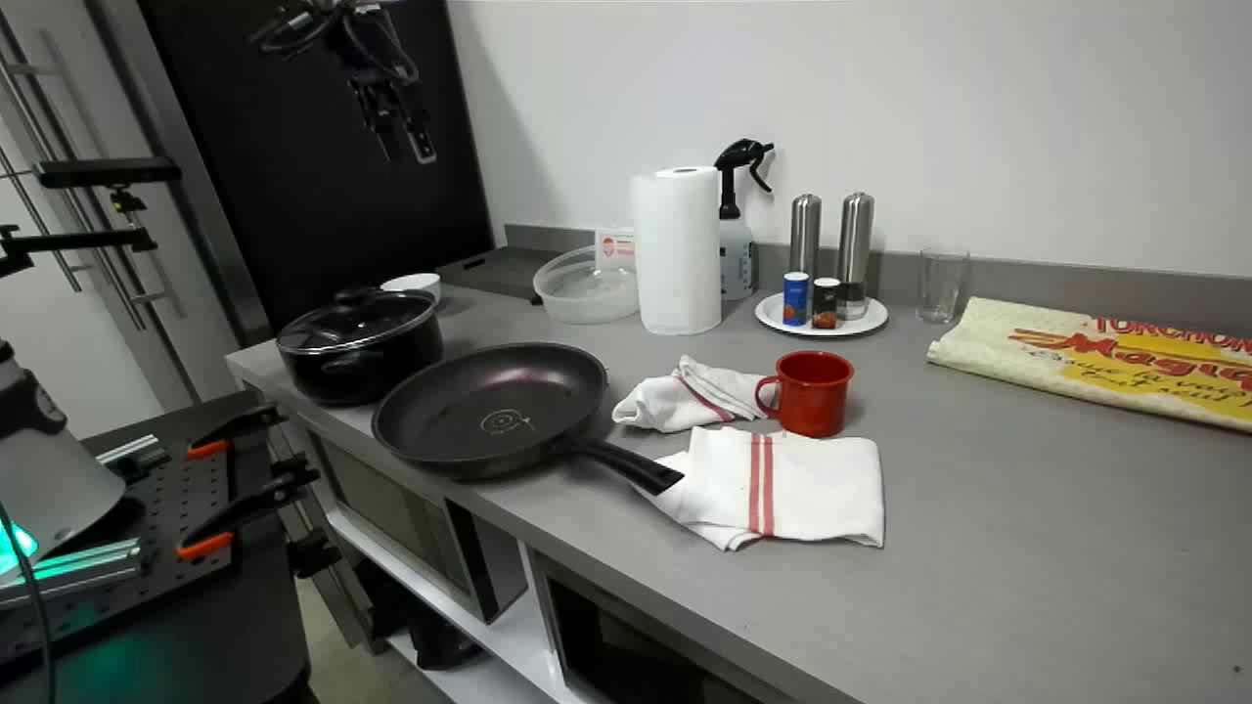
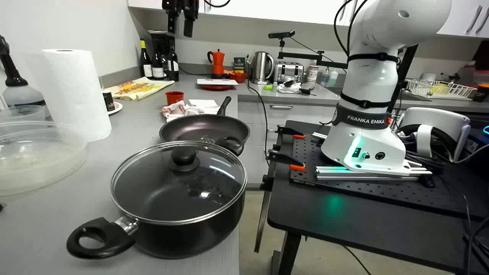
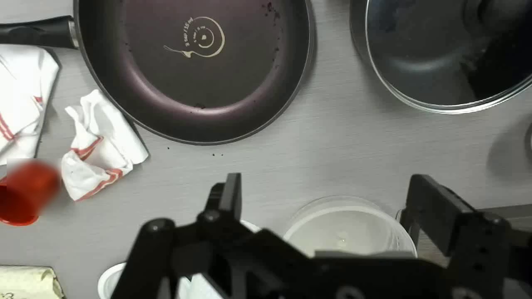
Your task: Use the white and red towel on the left to wipe the black pan
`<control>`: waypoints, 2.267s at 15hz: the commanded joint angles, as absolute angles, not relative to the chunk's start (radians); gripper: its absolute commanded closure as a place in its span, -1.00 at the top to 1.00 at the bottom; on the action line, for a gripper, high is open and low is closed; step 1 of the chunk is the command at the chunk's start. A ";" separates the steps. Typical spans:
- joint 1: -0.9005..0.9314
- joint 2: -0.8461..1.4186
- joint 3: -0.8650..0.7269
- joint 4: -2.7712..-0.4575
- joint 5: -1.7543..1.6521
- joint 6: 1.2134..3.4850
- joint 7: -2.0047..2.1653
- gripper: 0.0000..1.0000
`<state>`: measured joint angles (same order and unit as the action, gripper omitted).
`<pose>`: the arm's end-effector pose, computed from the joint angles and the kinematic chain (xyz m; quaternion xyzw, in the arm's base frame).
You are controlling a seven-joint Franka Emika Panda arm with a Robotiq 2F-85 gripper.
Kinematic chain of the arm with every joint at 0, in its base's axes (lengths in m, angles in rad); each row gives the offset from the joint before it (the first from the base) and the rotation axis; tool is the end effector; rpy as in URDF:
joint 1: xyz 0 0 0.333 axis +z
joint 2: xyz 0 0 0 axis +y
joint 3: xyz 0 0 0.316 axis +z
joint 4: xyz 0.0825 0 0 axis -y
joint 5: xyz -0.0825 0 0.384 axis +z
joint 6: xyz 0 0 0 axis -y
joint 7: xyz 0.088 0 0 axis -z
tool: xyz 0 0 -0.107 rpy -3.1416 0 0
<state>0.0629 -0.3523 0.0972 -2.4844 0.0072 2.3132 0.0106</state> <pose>0.4376 0.0715 0.4334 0.9934 0.0707 0.0905 0.0064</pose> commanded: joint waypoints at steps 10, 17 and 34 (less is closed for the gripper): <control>0.070 -0.352 0.091 -2.483 0.004 2.311 0.013 1.00; 0.042 -0.199 0.089 -2.320 -0.005 2.284 0.066 1.00; -0.087 0.472 -0.078 -1.616 0.092 2.031 0.258 1.00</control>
